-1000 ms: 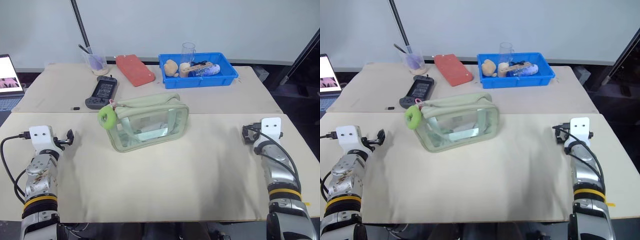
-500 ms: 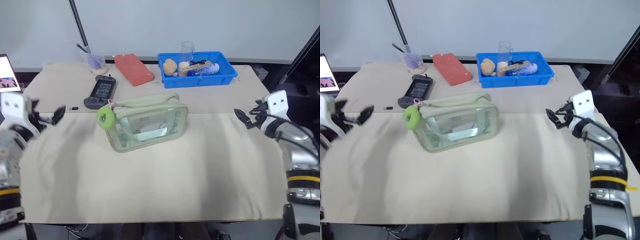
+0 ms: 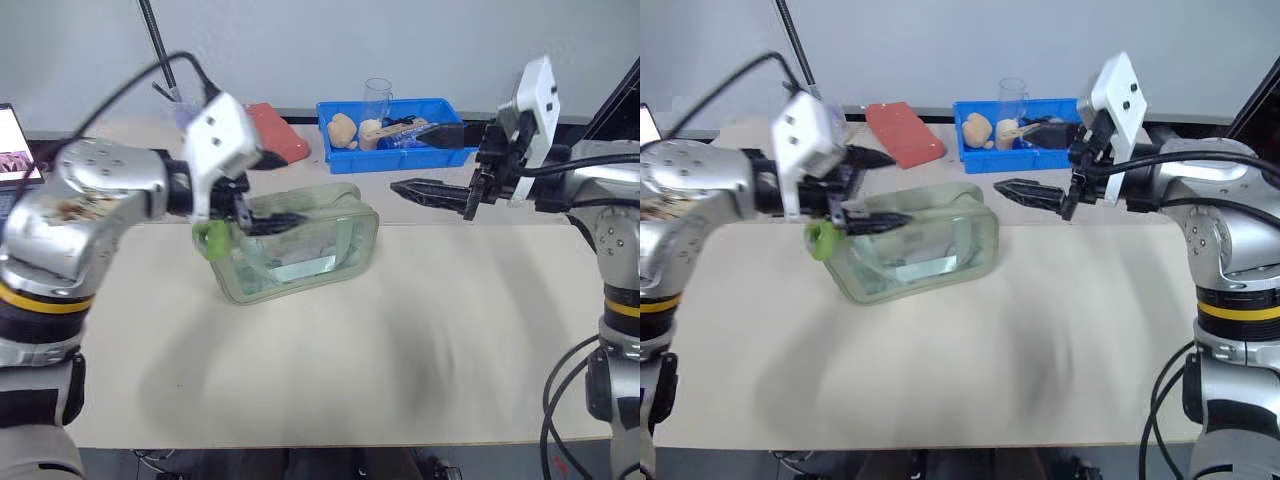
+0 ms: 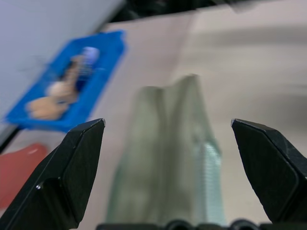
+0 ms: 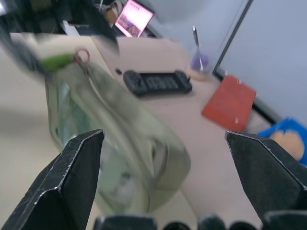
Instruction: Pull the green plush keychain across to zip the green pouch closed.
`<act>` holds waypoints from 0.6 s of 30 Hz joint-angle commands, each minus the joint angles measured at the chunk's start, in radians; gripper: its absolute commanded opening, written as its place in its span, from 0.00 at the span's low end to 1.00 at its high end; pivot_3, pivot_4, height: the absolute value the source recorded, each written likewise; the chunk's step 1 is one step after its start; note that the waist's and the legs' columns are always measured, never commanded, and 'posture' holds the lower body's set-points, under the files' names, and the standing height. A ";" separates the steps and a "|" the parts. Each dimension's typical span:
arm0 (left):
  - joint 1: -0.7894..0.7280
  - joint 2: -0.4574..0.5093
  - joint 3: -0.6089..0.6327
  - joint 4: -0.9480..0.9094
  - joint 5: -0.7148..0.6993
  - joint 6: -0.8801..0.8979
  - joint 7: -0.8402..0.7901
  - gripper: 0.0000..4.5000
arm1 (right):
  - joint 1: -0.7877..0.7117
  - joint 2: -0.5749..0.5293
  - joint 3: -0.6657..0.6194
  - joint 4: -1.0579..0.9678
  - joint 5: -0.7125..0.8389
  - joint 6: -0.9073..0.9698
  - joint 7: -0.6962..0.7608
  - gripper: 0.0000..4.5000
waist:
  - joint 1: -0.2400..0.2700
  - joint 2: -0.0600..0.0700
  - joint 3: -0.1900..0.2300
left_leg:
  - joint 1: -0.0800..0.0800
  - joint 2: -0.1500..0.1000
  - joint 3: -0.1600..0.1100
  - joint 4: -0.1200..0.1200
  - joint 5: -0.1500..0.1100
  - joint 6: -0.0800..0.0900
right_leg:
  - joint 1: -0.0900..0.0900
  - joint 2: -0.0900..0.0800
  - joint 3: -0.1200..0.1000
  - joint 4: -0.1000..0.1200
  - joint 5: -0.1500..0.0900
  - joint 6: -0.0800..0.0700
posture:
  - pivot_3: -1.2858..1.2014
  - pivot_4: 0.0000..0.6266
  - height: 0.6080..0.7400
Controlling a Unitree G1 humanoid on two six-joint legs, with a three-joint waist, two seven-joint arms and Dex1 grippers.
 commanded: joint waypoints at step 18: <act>-0.064 -0.068 -0.088 0.213 0.331 -0.372 -0.193 0.01 | 0.090 -0.070 -0.054 -0.182 0.098 0.074 -0.057 1.00 | 0.002 0.000 0.000 | -0.001 -0.001 0.000 0.001 0.000 0.000 | -0.001 0.000 0.003 0.001 0.000 0.000 | 0.52 0.24 1.00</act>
